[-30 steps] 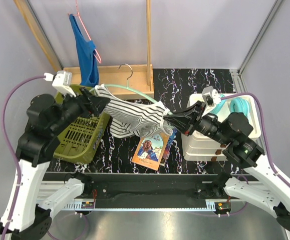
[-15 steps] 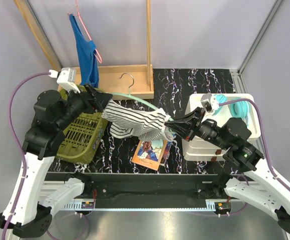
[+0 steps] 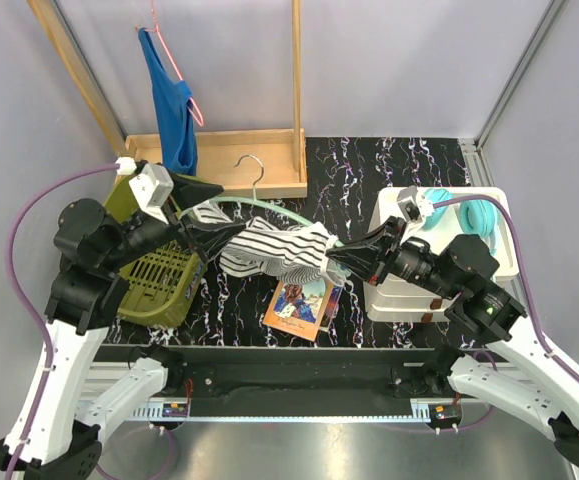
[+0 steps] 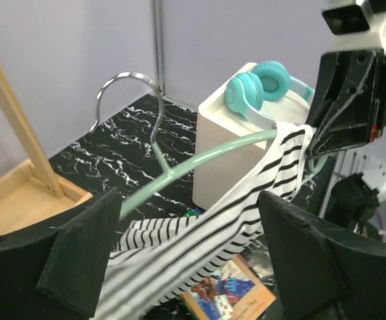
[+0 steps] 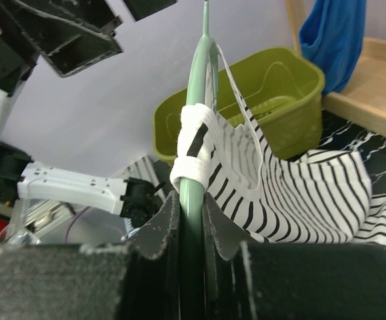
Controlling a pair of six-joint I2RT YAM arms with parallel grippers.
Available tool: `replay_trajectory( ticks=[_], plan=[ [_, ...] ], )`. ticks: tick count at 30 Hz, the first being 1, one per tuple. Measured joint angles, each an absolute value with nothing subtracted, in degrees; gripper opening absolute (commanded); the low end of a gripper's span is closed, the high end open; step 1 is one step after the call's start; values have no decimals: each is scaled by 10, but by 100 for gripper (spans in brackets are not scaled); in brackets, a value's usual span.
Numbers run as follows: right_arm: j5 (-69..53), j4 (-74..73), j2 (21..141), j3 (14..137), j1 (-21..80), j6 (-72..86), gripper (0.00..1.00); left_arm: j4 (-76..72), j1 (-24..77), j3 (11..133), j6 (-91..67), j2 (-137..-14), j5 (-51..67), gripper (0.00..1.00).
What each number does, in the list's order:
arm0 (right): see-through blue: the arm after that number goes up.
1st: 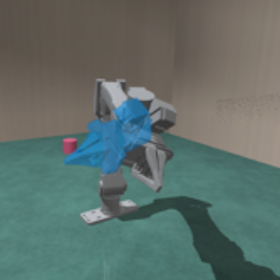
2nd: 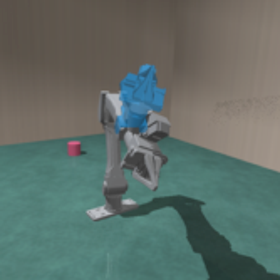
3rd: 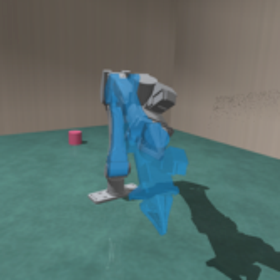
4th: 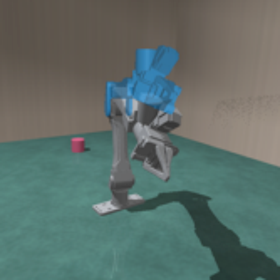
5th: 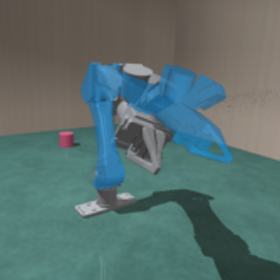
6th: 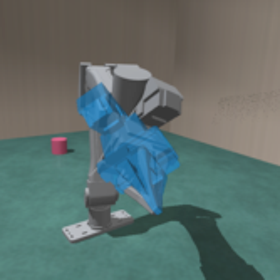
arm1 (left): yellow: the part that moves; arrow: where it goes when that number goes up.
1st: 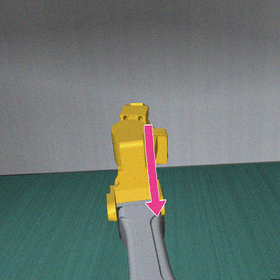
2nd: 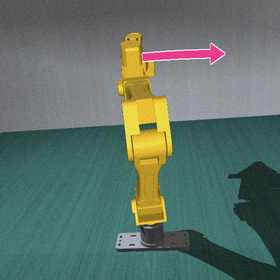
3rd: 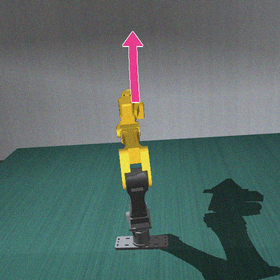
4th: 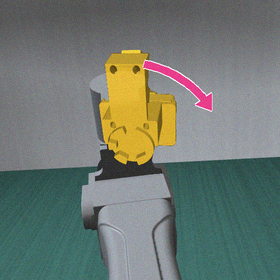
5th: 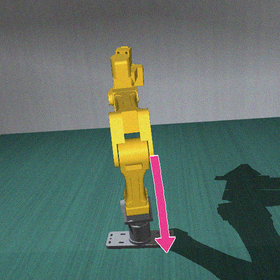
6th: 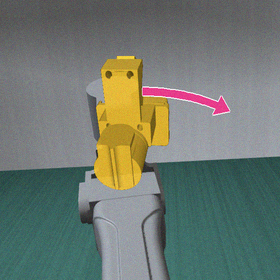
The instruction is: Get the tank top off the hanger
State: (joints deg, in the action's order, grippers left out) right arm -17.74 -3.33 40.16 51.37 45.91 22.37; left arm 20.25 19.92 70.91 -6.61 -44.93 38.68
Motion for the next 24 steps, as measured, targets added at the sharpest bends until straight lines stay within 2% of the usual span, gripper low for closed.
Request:
replay_trajectory(
  ticks=[9, 18, 21, 22, 24],
  plan=[
    [-220, -63, 404, 531, 459, 263, 0, 203, 199, 707, 36, -475, 426, 68],
    [-222, -72, 379, 531, 459, 273, 0, 209, 200, 670, 49, -470, 440, 68],
    [-222, -72, 380, 531, 459, 276, 0, 212, 200, 665, 42, -482, 440, 55],
    [-223, -72, 380, 531, 459, 277, 0, 212, 200, 665, 39, -487, 440, 44],
    [-225, -72, 381, 531, 459, 280, 0, 212, 199, 665, 30, -500, 437, 30]
  ],
)
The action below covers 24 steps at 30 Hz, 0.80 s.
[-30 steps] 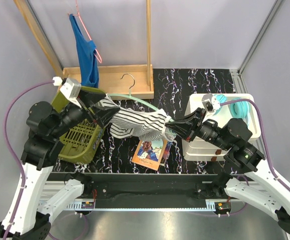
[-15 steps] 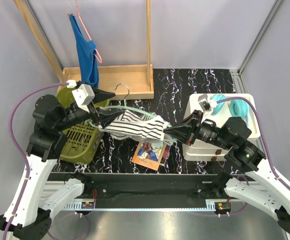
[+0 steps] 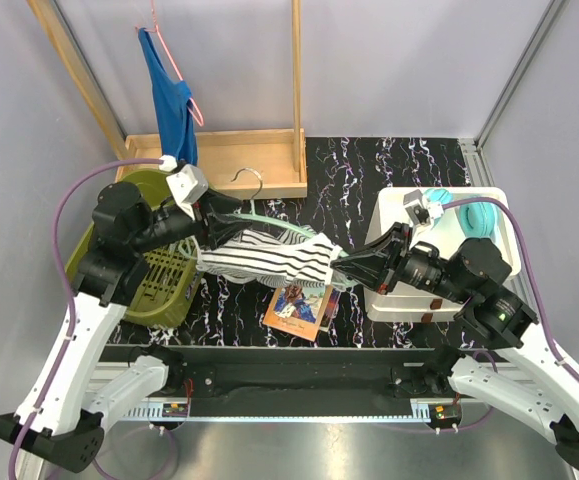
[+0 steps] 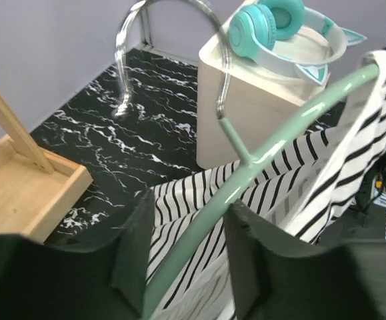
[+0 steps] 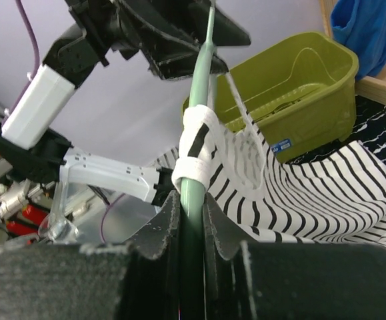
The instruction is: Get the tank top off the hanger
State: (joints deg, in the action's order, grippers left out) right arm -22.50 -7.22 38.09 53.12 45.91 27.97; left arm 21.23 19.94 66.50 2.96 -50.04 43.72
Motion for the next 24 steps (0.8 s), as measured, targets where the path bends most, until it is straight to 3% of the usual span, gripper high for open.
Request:
replay_trajectory(
  ticks=[1, 2, 3, 4, 7, 8, 9, 12, 15, 24],
  plan=[
    [-224, -72, 381, 531, 459, 281, 0, 212, 199, 665, 33, -508, 439, 22],
    [-219, -73, 382, 531, 458, 285, 0, 215, 199, 665, 42, -512, 446, 3],
    [-208, -73, 381, 531, 455, 290, 1, 220, 199, 665, 48, -515, 451, 0],
    [-196, -74, 380, 531, 451, 293, 4, 227, 199, 665, 67, -515, 467, 0],
    [-190, -98, 370, 532, 446, 299, 28, 251, 202, 665, 115, -505, 503, 0],
    [-192, -99, 367, 533, 447, 299, 46, 253, 204, 665, 123, -499, 508, 0],
    [-189, -104, 367, 536, 447, 300, 57, 254, 204, 665, 125, -495, 505, 0],
    [-163, -109, 379, 561, 449, 291, 80, 277, 205, 665, 120, -490, 486, 0],
    [-129, -140, 414, 617, 453, 267, 94, 279, 209, 665, 110, -489, 461, 0],
    [-72, -302, 561, 824, 457, 147, 100, 275, 215, 665, 95, -472, 384, 0]
  ],
)
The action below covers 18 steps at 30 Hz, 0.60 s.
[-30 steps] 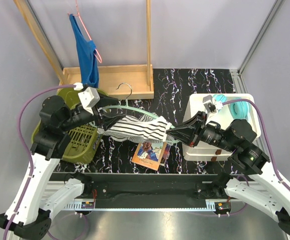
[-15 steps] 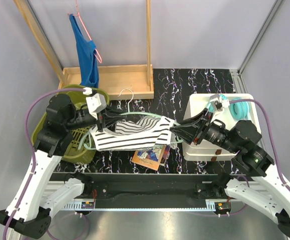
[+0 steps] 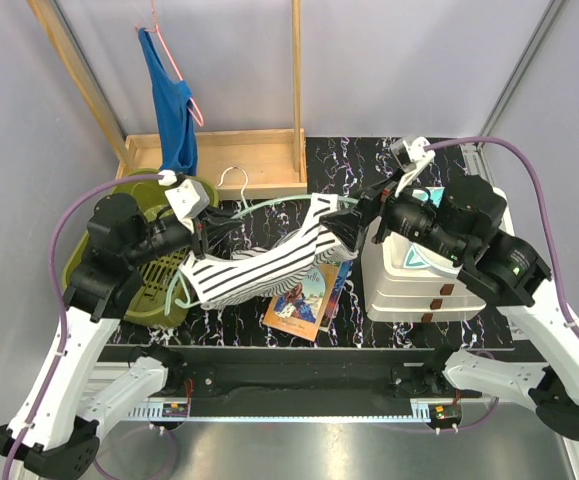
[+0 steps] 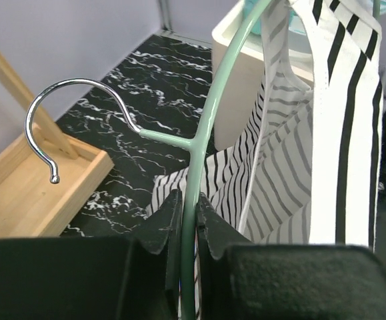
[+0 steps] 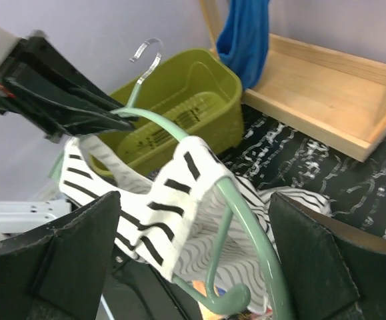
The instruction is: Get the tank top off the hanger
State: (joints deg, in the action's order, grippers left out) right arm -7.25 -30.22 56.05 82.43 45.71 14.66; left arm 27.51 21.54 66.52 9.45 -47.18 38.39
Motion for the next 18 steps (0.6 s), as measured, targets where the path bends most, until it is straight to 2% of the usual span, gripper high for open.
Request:
replay_trajectory(
  ticks=[4, 10, 15, 18],
  plan=[
    [-50, -342, 576, 851, 458, 118, 100, 273, 219, 665, 94, -451, 340, 0],
    [-24, -370, 523, 817, 458, 110, 100, 248, 219, 665, 94, -413, 266, 0],
    [4, -402, 484, 804, 458, 121, 100, 226, 218, 665, 107, -397, 255, 0],
    [11, -433, 491, 846, 458, 119, 100, 223, 218, 660, 122, -393, 265, 0]
  ],
)
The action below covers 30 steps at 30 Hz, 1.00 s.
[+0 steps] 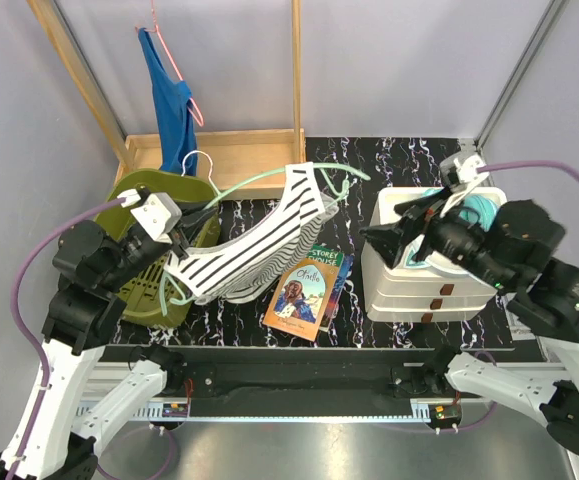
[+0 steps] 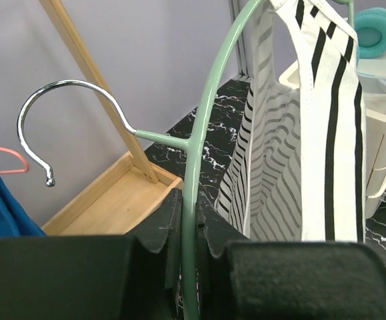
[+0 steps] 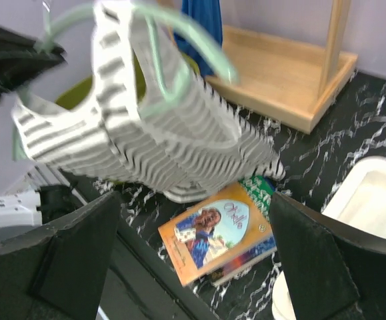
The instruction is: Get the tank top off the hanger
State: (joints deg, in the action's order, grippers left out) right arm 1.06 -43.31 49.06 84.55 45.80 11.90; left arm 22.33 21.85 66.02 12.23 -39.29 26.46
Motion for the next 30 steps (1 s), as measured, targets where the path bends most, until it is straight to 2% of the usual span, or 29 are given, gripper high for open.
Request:
replay_trajectory(
  ticks=[10, 16, 23, 30],
  plan=[
    [-43, -479, 669, 1193, 459, 70, 97, 229, 231, 631, 153, -399, 298, 0],
    [-118, -528, 866, 1386, 460, 59, 95, 230, 242, 624, 160, -410, 302, 0],
    [-193, -607, 1052, 1440, 464, 50, 81, 235, 258, 607, 173, -410, 300, 0],
    [-221, -681, 1094, 1454, 484, 22, 73, 239, 270, 602, 182, -410, 299, 0]
  ],
)
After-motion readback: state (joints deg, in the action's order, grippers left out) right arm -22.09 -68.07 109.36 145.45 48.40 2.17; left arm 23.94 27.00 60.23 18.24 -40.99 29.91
